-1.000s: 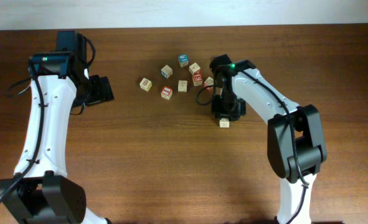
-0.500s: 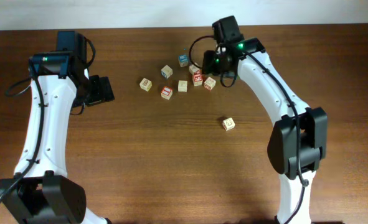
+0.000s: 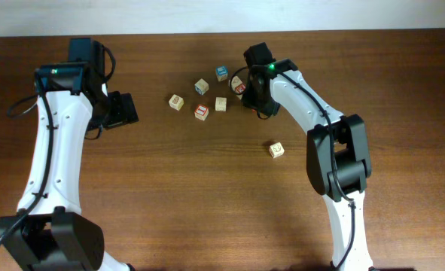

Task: Rotate 3 blocks

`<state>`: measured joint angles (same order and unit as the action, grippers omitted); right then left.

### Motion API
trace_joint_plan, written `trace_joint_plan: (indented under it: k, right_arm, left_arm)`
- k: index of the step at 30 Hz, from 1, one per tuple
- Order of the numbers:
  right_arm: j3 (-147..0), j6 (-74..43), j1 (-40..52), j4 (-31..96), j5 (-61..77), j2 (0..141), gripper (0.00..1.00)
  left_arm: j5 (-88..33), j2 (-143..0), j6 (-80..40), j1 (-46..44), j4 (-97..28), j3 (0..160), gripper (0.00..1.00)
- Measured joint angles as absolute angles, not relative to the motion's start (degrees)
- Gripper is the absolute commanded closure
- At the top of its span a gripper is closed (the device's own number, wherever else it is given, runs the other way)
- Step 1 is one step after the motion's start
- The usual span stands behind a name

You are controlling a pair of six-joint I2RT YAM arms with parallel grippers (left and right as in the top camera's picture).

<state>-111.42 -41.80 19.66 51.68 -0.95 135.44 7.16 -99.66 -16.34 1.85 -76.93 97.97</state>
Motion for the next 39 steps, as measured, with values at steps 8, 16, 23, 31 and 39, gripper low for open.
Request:
trace_joint_plan:
  k: [8, 16, 23, 31, 39]
  right_arm:
    - [-111.7, -20.1, 19.7, 53.5, 2.2, 135.5, 0.38]
    - [-112.2, -15.2, 19.7, 53.7, -3.0, 135.5, 0.74]
    - [-113.2, -15.2, 19.7, 75.4, 13.9, 135.5, 0.74]
    - [-113.0, -15.1, 19.7, 82.4, 12.3, 135.5, 0.59]
    - [-117.0, -14.7, 19.7, 82.9, 11.9, 136.1, 0.54]
  left_arm:
    - [7.1, -99.7, -16.3, 1.8, -76.9, 98.0, 0.02]
    - [7.2, -99.7, -16.3, 1.8, -76.9, 98.0, 0.02]
    - [7.2, -99.7, -16.3, 1.8, -76.8, 98.0, 0.02]
    - [7.2, -99.7, -16.4, 1.8, -76.8, 98.0, 0.01]
    - [7.1, -99.7, -16.3, 1.8, -76.8, 98.0, 0.01]
